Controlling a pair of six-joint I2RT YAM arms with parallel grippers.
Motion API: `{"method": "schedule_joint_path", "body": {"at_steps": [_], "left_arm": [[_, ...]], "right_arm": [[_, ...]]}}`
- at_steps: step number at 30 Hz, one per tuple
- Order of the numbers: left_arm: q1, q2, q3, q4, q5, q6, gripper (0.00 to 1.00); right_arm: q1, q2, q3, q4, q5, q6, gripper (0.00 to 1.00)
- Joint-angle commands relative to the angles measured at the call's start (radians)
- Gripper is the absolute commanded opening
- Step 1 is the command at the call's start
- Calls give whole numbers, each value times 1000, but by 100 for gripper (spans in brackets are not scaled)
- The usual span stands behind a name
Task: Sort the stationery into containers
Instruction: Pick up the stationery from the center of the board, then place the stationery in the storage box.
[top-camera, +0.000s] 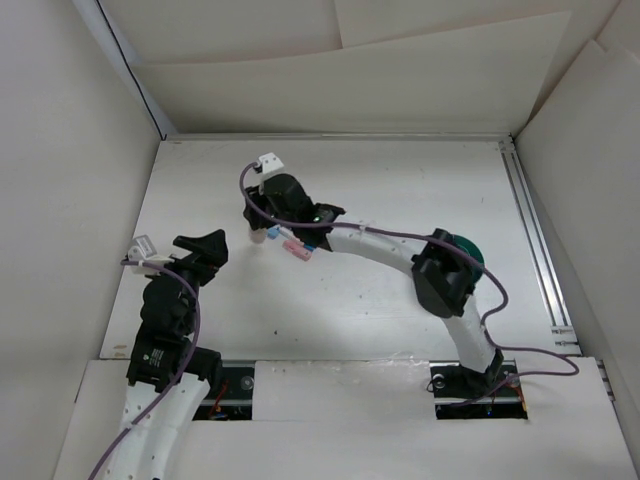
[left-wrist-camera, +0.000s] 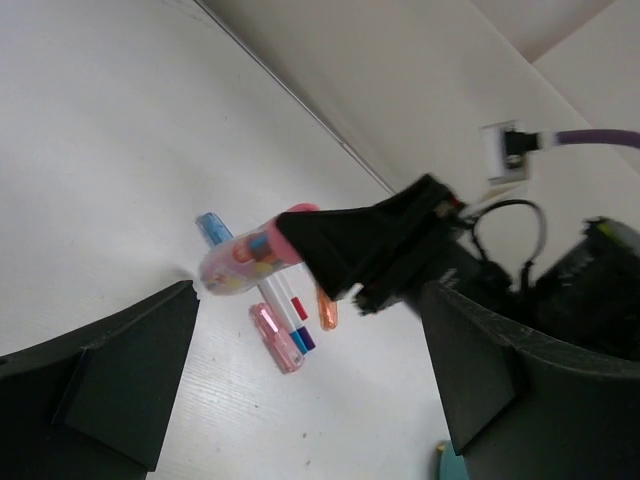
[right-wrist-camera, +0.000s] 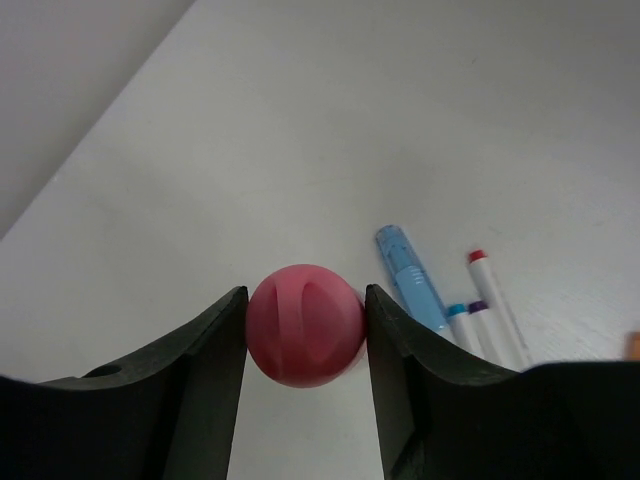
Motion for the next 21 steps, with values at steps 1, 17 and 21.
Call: {"method": "schedule_joint_path", "body": {"at_steps": [1, 17, 21], "left_arm": [[-3, -10, 44, 25, 39, 13, 89], [-12, 287, -148, 350, 331, -7, 64], [-12, 307, -137, 341, 315, 17, 64]], "right_arm": [[-76, -221, -38, 69, 1, 25, 26], [-586, -1138, -685, -193, 260, 92, 27], [-697, -1196, -749, -242, 269, 142, 27]]}}
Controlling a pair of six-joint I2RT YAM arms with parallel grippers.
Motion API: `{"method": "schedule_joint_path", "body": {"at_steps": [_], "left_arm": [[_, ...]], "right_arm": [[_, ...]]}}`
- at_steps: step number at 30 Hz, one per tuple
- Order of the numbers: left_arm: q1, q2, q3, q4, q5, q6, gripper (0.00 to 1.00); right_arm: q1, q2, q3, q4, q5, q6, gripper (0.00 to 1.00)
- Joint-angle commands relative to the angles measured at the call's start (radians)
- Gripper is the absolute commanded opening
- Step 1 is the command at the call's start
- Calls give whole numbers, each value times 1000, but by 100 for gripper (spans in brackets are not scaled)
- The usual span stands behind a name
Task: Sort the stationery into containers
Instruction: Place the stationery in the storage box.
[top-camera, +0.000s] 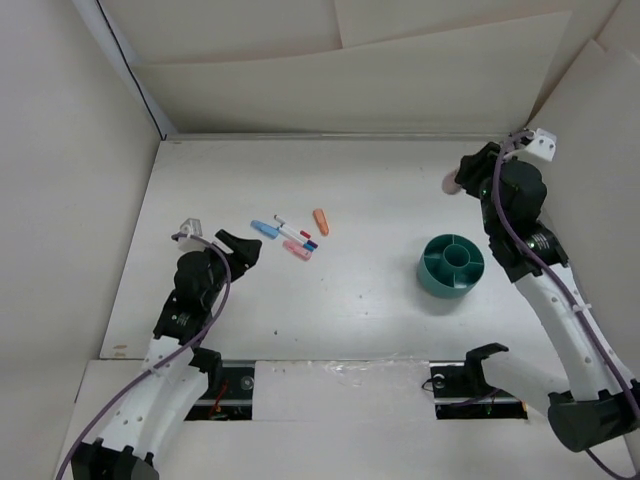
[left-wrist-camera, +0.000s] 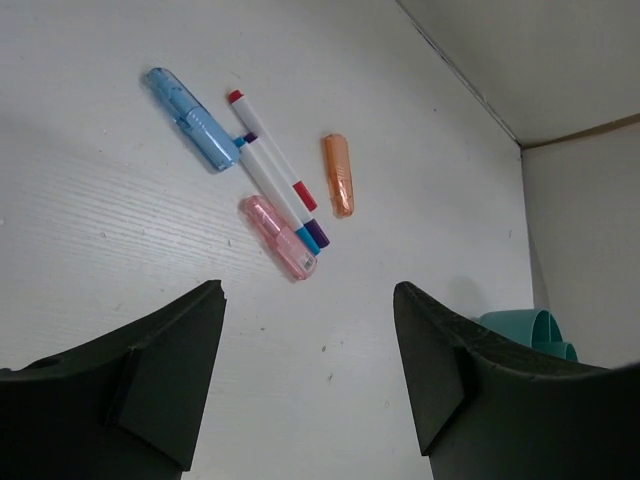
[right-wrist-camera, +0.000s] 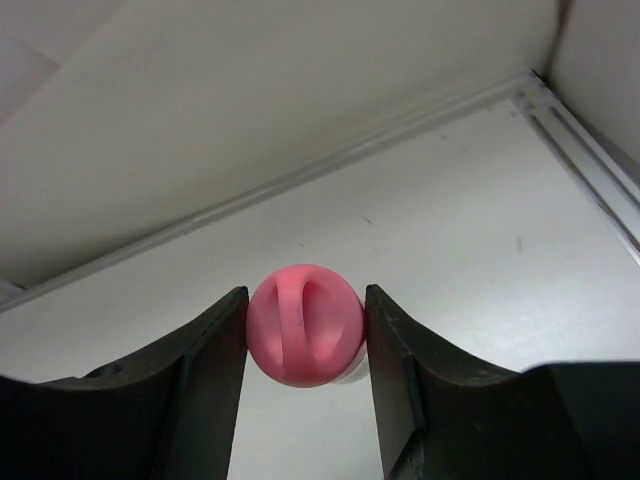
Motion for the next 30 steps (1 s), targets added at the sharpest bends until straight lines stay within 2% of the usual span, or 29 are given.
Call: {"method": "schedule_joint_path", "body": {"at_steps": [1, 6, 18, 30], "left_arm": [[-4, 5, 18, 78, 9, 32, 64], [-4, 45, 18, 78, 8, 50, 62], [-4, 105, -2, 98, 19, 80, 62], [-4, 96, -2, 98, 28, 80, 62]], "right_arm": [[-72, -10, -54, -83, 25, 57, 27], [-108, -46, -118, -124, -6, 89, 27], [-99, -211, -224, -235, 54, 127, 27], [-49, -235, -284, -279, 62, 175, 27]]}}
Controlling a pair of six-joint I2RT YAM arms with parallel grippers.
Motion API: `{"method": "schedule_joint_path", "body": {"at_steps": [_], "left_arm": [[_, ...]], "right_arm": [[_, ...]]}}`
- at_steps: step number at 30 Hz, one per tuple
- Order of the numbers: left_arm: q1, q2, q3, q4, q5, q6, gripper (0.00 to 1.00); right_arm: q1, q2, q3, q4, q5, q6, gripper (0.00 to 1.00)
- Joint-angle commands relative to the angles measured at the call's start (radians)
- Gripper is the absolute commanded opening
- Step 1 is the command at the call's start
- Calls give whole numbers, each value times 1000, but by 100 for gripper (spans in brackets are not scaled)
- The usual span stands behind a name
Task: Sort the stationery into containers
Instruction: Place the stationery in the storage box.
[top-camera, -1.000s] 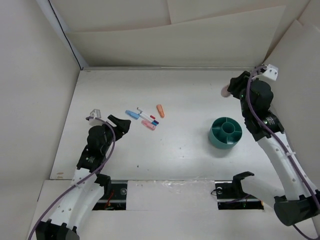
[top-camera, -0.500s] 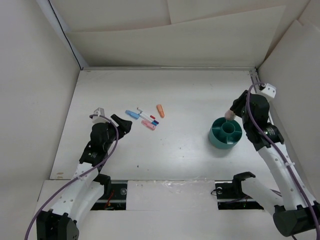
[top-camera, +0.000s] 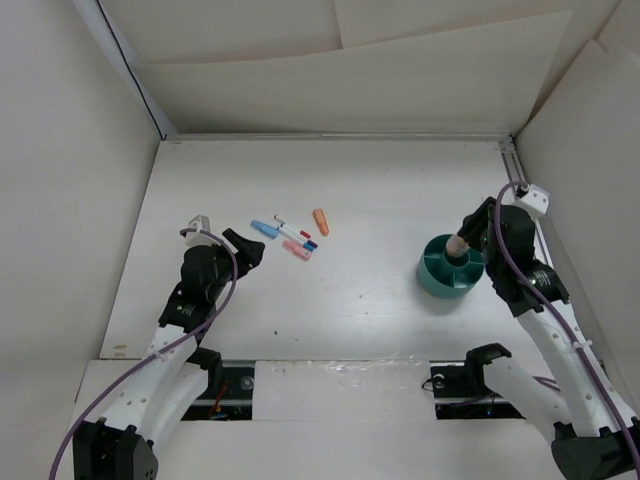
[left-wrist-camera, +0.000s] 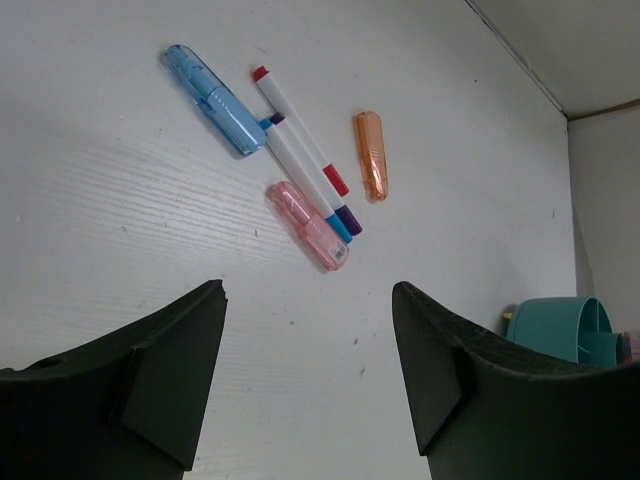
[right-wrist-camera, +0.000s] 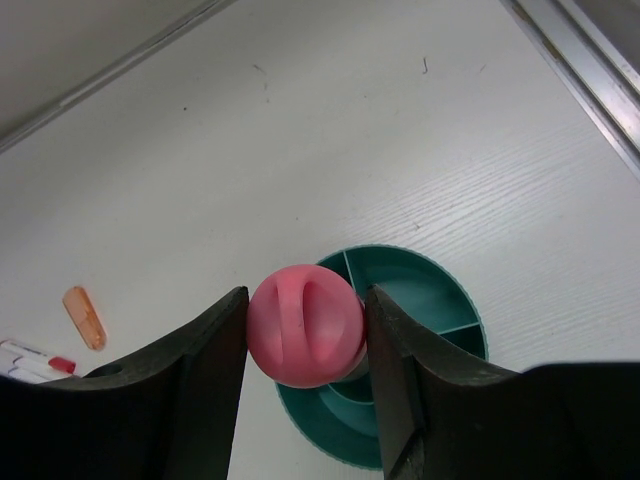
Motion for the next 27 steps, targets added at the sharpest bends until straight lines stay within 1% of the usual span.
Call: {"method": "schedule_joint_path", "body": {"at_steps": [1, 12, 14, 15, 16, 18, 19, 21, 27], "left_arm": [[-4, -12, -11, 45, 13, 16, 62], [-4, -2, -11, 56, 4, 16, 61], [-4, -2, -11, 56, 4, 16, 61], [-4, -2, -11, 56, 4, 16, 61], [-4, 8, -11, 56, 4, 16, 61], [-4, 8, -11, 56, 4, 16, 61], [-4, 8, -11, 56, 4, 16, 61], [-4, 8, -2, 56, -5, 16, 61], [-4, 8, -2, 56, -16, 16, 61]], "right_arm": [[27, -24, -2, 19, 26, 31, 27], [91, -15, -34, -11, 141, 97, 27], [114, -14, -34, -22, 158, 108, 30], [114, -14, -34, -22, 174, 119, 32], [125, -5, -34, -31, 187, 119, 41], [136, -5, -34, -31, 197, 119, 53], [136, -5, -22, -31, 197, 119, 62], [147, -5, -9, -41, 211, 119, 64], [156, -14, 44, -51, 221, 87, 65]]}}
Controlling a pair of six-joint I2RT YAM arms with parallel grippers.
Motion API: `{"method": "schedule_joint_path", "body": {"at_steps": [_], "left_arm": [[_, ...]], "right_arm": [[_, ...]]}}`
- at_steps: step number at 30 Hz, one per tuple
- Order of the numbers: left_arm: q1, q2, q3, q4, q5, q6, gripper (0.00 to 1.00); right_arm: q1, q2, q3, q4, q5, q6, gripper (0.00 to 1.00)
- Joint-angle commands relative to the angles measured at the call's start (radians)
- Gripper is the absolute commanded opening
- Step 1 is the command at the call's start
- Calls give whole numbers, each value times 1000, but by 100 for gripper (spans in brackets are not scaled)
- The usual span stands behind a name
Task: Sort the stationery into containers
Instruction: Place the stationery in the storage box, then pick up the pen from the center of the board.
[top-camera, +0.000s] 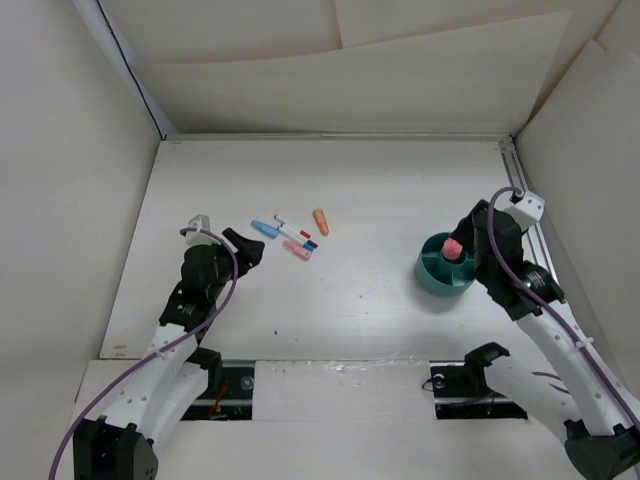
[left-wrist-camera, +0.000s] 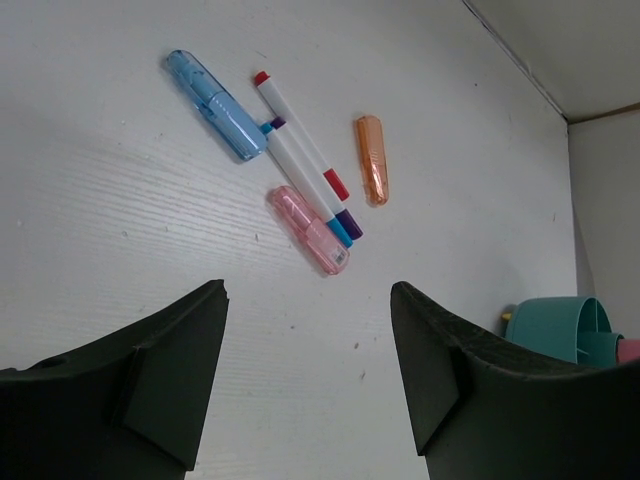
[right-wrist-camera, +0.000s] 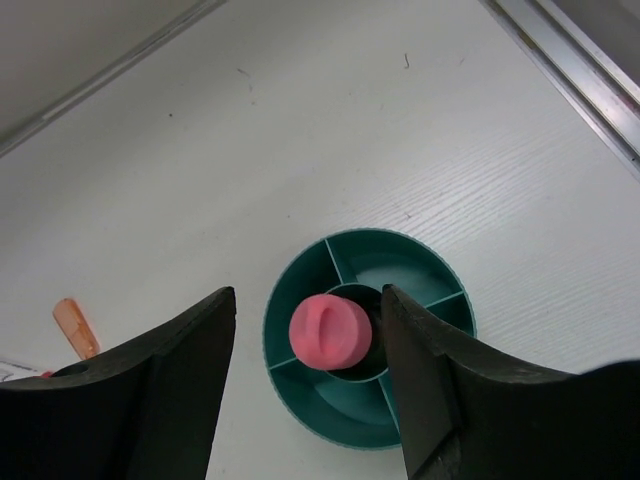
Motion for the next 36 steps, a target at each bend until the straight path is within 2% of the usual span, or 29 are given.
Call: {"method": "schedule_joint_path", "body": {"at_steps": [1, 5, 8, 9, 10, 12, 13, 14, 15, 16, 21, 26, 28, 29, 30, 31, 36], "left_arm": [[-4, -2, -2, 42, -11, 16, 61], [-4, -2, -2, 42, -20, 16, 58], [-4, -2, 7, 23, -29, 16, 54], [-4, -2, 7, 23, -40, 16, 52], [-4, -11, 7, 13, -40, 16, 51], [-4, -23, 7, 13, -52, 16, 44], [-4, -34, 7, 13, -52, 16, 42], [-4, -34, 7, 13, -52, 5, 41], [-4, -43, -4, 13, -52, 5, 37], [-4, -59, -14, 13, -52, 5, 36], [-4, -125, -45, -5, -52, -4, 26], [-4, -223, -83, -5, -38, -22, 24], [-4, -261, -106, -5, -38, -33, 26], [-4, -270, -106, -5, -38, -33, 26], [-4, -283, -106, -14, -38, -33, 28], [-4, -283, -116, -14, -38, -33, 28], [-4, -283, -125, -5, -29, -33, 31]], "right_arm": [[22, -14, 77, 9, 36, -13, 65], [56, -14, 86, 60, -47, -62, 62], [105, 20, 86, 129, -147, -112, 52], [119, 52, 86, 152, -177, -140, 47], [134, 72, 86, 202, -211, -158, 35], [171, 128, 104, 258, -366, -193, 23], [180, 206, 117, 311, -426, -218, 8], [203, 255, 133, 333, -529, -229, 2], [220, 309, 178, 353, -567, -239, 0], [238, 424, 204, 368, -587, -259, 0], [373, 751, 373, 488, -633, -368, 0], [409, 1122, 648, 517, -632, -413, 0], [409, 1237, 753, 517, -673, -422, 20], [409, 1238, 782, 508, -673, -422, 30], [409, 1295, 808, 508, -684, -422, 48], [409, 1323, 834, 499, -684, -422, 54], [418, 1527, 1066, 385, -617, -431, 56]]}}
